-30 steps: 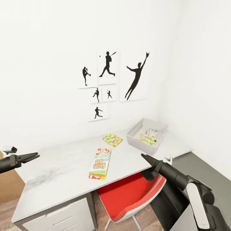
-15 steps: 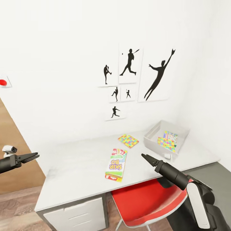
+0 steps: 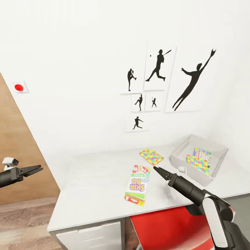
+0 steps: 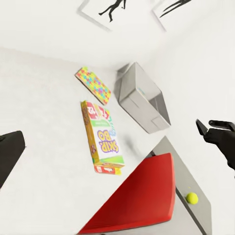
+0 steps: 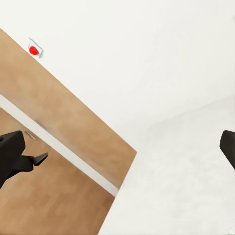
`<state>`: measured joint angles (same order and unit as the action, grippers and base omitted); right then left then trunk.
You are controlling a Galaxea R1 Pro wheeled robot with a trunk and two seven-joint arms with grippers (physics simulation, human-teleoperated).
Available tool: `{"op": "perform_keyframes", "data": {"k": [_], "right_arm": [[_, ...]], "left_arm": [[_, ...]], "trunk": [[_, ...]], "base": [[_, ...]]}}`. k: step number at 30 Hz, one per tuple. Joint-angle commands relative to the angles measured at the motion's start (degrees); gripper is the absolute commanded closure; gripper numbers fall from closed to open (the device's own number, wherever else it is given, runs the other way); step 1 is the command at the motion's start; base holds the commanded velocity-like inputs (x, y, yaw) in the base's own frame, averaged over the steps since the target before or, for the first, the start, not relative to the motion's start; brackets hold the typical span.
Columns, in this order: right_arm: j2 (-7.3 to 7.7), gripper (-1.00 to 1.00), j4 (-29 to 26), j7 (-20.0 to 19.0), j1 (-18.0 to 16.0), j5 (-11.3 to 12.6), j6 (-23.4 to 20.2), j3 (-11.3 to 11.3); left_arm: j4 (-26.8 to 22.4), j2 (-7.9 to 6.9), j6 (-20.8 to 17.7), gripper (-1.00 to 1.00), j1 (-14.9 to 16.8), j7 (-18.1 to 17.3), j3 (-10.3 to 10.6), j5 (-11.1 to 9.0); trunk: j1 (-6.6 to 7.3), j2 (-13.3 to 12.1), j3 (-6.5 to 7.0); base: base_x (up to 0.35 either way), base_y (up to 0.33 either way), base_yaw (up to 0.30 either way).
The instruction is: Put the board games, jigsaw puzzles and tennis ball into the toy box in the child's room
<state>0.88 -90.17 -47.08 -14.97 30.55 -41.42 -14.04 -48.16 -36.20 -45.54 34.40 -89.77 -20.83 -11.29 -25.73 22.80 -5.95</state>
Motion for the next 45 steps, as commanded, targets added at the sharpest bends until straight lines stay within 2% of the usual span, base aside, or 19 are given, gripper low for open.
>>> {"op": "perform_keyframes", "data": {"k": [1, 10, 19, 31, 35, 38, 40, 42, 43, 44, 45], "right_arm": [[0.03, -1.0, -0.01, -0.08, -0.05, 0.21, -0.34, -0.07], [0.08, -1.0, 0.13, -0.15, -0.04, 0.29, -0.29, -0.21], [0.08, -1.0, 0.05, -0.34, 0.06, 0.29, 0.14, -0.29], [0.04, -1.0, -0.01, -0.14, 0.21, 0.3, 0.18, -0.16], [-0.43, -1.0, -0.01, 0.26, 0.16, 0.14, 0.17, -0.06], [-0.74, -1.0, 0.06, 3.04, -0.08, -0.1, -0.19, 0.37], [-0.83, -1.0, 0.23, 7.0, -0.58, -0.53, -0.43, 1.51], [-0.96, -1.0, 0.58, 14.83, -3.0, -1.01, -0.85, 4.61], [-1.0, -1.0, 0.74, 17.11, -3.94, -1.06, -1.13, 5.7], [-1.12, -1.0, 1.28, 21.67, -6.14, -1.08, -2.18, 8.11], [-1.19, -1.0, 1.72, 23.86, -7.38, -1.05, -2.97, 9.33]], "left_arm": [[0.0, -0.01, -0.61, -1.0, 0.05, -0.23, 0.0, 0.04], [0.0, -0.01, -0.56, -1.0, 0.05, -0.23, -0.05, 0.04], [0.0, -0.01, -0.55, -1.0, 0.05, -0.23, -0.4, 0.04], [0.0, -0.01, -0.52, -1.0, 0.05, -0.23, -0.43, 0.04], [0.01, -0.01, -0.52, -1.0, 0.05, -0.23, -0.43, 0.06], [0.0, 0.12, -0.52, -1.0, 0.05, -0.23, -0.39, 0.11], [0.0, 0.36, -0.52, -1.0, 0.05, -0.23, -0.32, 0.18], [0.0, 0.6, -0.56, -1.0, 0.05, -0.23, -0.2, 0.25], [0.0, 0.65, -0.57, -1.0, 0.05, -0.23, -0.16, 0.28], [0.0, 0.75, -0.6, -1.0, 0.05, -0.23, -0.1, 0.34], [0.0, 0.82, -0.6, -1.0, 0.05, -0.23, -0.08, 0.37]], "trunk": [[-0.05, 0.12, -0.12], [-0.05, 0.12, 0.23], [-0.05, 0.12, 0.3], [-0.05, 0.12, 0.3], [-0.05, 0.12, 0.3], [-0.05, 0.12, 0.3], [-0.05, 0.12, 0.3], [-0.05, 0.12, 0.3], [-0.05, 0.12, 0.3], [-0.05, 0.12, 0.3], [-0.05, 0.12, 0.3]], "base": [[0.14, -0.033, -0.031], [0.185, 0.025, -0.157], [0.153, 0.051, -0.035], [0.019, 0.006, -0.001], [0.0, 0.0, 0.0], [0.0, 0.0, 0.0], [0.0, 0.0, 0.0], [0.0, 0.0, 0.0], [0.0, 0.0, 0.0], [0.0, 0.0, 0.0], [0.0, 0.0, 0.0]]}}
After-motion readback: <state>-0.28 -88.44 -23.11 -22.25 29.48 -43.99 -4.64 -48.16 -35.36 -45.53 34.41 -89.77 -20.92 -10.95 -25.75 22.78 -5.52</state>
